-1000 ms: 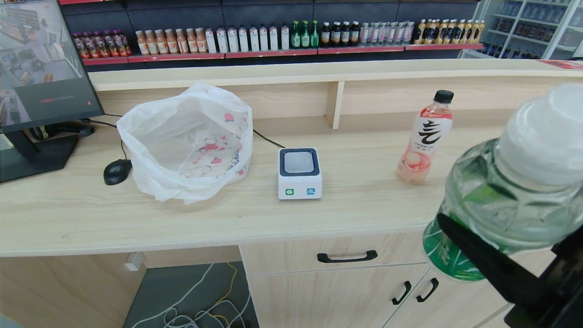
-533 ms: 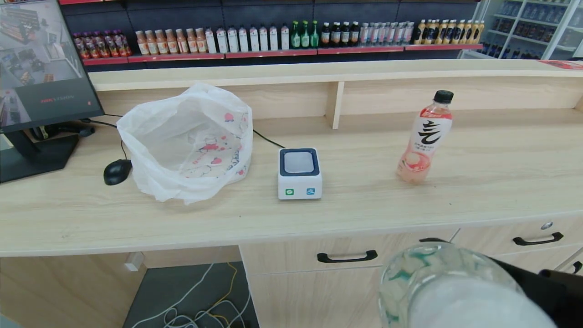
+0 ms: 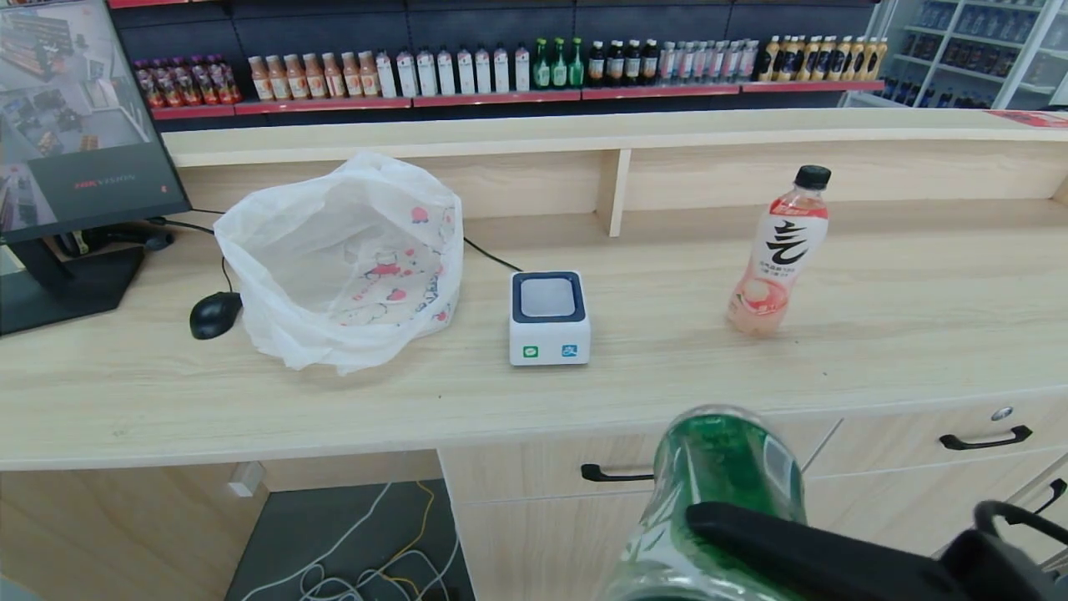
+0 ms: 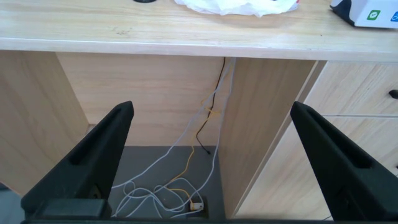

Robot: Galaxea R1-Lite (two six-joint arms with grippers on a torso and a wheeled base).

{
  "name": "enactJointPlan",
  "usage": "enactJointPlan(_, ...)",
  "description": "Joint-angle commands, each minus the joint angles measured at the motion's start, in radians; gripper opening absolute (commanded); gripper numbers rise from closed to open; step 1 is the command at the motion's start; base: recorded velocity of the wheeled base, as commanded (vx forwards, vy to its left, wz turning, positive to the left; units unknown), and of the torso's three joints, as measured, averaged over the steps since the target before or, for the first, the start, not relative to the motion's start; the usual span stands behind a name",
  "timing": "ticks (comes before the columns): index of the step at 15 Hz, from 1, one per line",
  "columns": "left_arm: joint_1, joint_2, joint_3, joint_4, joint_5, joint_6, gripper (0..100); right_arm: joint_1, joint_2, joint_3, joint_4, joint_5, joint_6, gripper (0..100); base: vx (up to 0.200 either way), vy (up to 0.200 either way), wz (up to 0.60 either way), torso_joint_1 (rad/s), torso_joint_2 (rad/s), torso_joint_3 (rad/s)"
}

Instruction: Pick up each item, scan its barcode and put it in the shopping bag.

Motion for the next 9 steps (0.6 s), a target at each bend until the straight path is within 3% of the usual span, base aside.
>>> enactJointPlan(1,-0.001,0.000,0.000,0.000,0.000,0.000,100,-0.001,0.018,0.052,-0.078,0.005,-0.059,0,0.000,0.000,0.00,0.000,0.00,0.000)
enactJointPlan(9,0.000,0.000,0.000,0.000,0.000,0.000,100,-0.002,0.032,0.026,-0.095,0.005,-0.263,0,0.000,0.000,0.00,0.000,0.00,0.000)
